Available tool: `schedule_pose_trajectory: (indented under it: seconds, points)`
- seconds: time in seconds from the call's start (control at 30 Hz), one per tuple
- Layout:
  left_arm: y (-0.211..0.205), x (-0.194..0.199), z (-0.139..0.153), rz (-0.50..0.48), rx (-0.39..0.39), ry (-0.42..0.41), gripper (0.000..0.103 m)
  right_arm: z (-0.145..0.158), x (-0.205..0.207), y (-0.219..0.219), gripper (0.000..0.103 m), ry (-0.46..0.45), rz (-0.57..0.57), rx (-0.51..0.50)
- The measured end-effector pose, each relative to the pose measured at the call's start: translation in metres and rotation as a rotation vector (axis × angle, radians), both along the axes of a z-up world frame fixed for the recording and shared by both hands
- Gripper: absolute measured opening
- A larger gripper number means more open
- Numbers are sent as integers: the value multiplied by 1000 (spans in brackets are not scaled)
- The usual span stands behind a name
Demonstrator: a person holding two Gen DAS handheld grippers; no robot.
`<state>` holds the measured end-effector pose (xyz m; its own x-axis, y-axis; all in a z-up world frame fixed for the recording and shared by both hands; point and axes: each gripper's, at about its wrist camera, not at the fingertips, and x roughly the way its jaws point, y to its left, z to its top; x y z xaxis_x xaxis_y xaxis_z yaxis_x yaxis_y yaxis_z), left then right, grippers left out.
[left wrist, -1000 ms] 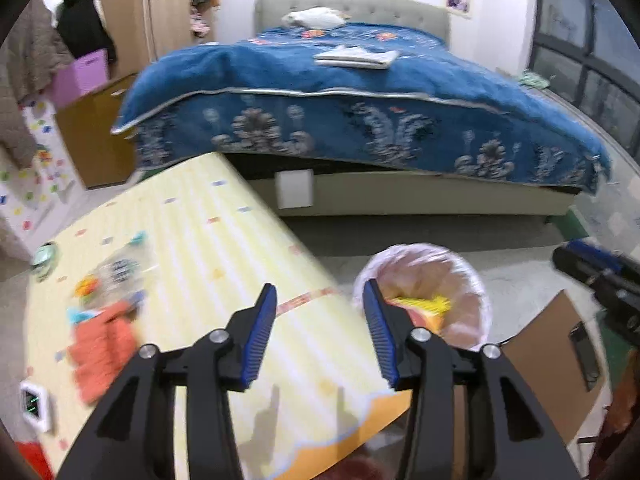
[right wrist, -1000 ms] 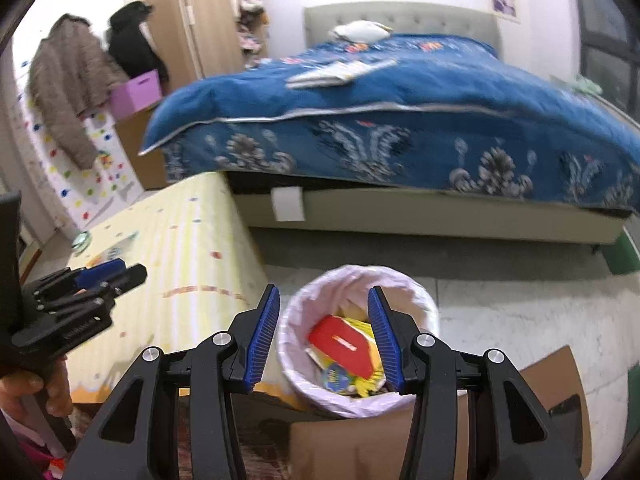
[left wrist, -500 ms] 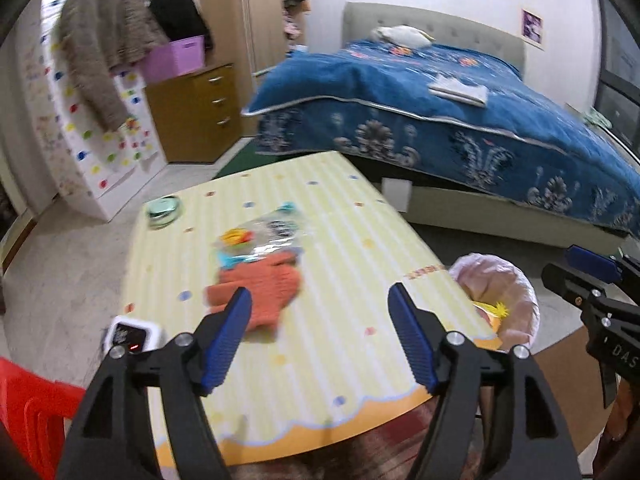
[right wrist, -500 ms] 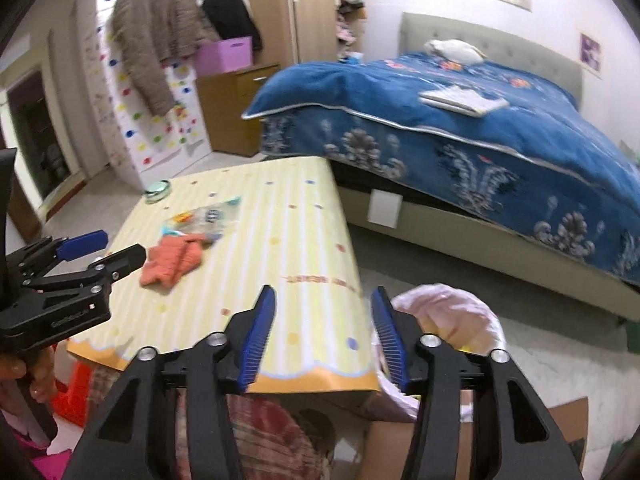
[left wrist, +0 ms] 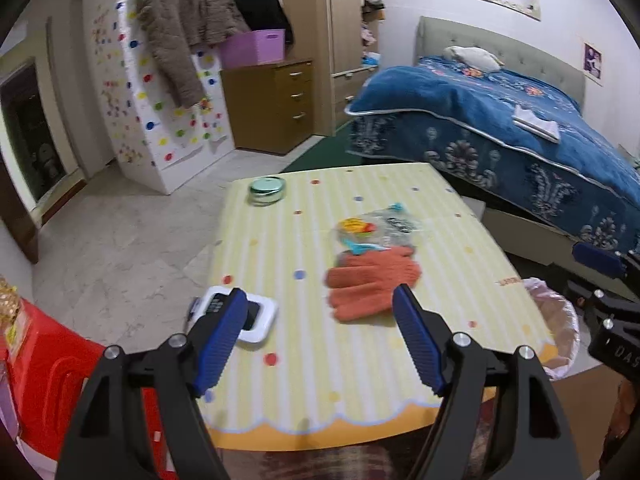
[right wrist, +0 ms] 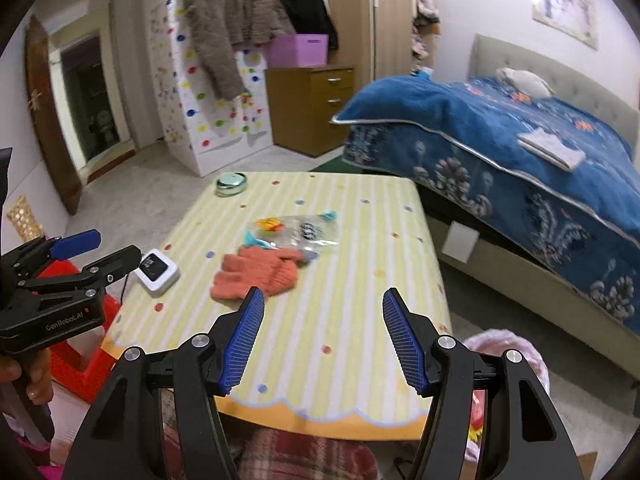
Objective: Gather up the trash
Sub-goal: 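Move both tools back over the table toward the glove and snack bag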
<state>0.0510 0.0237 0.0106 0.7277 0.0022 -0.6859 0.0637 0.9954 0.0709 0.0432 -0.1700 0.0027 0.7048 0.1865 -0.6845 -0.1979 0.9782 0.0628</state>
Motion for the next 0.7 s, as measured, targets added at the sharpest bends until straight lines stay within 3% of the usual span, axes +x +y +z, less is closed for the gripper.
schedule_pose_trajectory:
  seconds: [0.43,0.7]
  points:
    - [50,19,-19,109,12,46,73,-34,43,34,59,81,37,-15]
    - [53,43,-31,108,24,64,74,-58,86,39,59,129,48,-16]
